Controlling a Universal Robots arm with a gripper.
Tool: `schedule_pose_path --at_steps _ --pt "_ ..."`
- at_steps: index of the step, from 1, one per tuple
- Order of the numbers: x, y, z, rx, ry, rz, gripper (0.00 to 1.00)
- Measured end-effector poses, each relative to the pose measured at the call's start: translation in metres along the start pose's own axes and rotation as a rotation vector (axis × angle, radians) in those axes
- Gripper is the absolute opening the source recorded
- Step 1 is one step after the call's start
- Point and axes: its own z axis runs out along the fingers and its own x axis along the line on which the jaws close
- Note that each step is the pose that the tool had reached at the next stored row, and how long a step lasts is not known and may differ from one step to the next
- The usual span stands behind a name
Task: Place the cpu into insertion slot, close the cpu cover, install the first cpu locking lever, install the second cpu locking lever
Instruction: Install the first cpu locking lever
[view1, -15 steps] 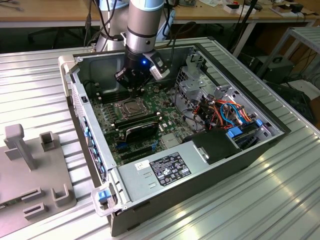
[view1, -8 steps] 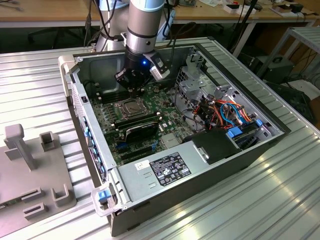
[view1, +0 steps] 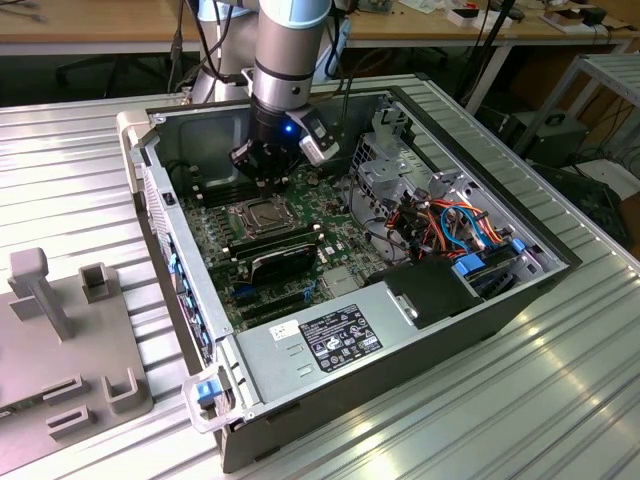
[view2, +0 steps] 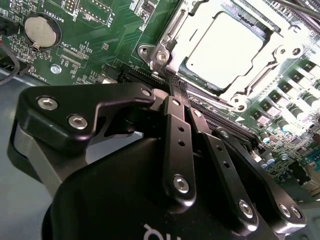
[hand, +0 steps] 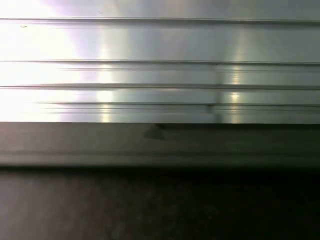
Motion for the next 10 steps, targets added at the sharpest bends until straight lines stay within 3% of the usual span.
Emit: schedule_pose_path --at_steps 5,10 --pt "-0.0004 0.0003 0.0011 -0.0014 -0.0014 0.000 0.11" --pt "-0.0003 0.0002 -0.0019 -0.0006 -0.0006 0.000 0.11"
